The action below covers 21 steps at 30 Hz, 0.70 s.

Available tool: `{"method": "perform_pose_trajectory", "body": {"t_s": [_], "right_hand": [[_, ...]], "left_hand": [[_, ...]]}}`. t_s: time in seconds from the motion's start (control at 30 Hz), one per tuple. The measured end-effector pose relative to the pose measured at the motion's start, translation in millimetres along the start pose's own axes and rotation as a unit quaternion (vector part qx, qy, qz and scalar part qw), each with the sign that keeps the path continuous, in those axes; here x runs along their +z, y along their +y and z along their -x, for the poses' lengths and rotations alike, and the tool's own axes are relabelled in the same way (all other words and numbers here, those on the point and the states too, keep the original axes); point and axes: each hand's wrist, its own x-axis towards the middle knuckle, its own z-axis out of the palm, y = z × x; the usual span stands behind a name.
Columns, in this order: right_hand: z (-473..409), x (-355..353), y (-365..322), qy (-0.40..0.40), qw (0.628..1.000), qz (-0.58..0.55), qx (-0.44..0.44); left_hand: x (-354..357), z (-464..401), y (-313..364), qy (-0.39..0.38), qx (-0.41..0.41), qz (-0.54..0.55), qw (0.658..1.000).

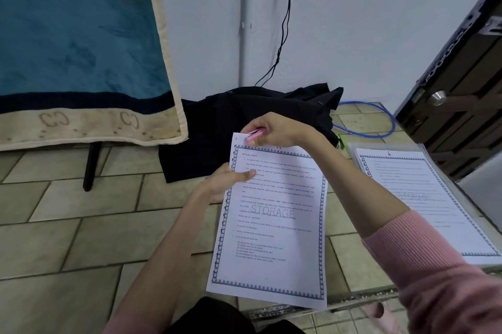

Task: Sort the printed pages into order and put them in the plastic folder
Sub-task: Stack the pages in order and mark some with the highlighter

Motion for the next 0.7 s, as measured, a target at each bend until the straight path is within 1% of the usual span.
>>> {"method": "perform_pose_trajectory", "body": {"t_s": [0.7], "right_hand": [[-5.4, 4.0, -10.4, 0.001, 1.000, 0.028, -0.004]], "left_hand": [[5.6, 0.7, -0.5, 0.008, -0.007, -0.004, 1.000]]}}
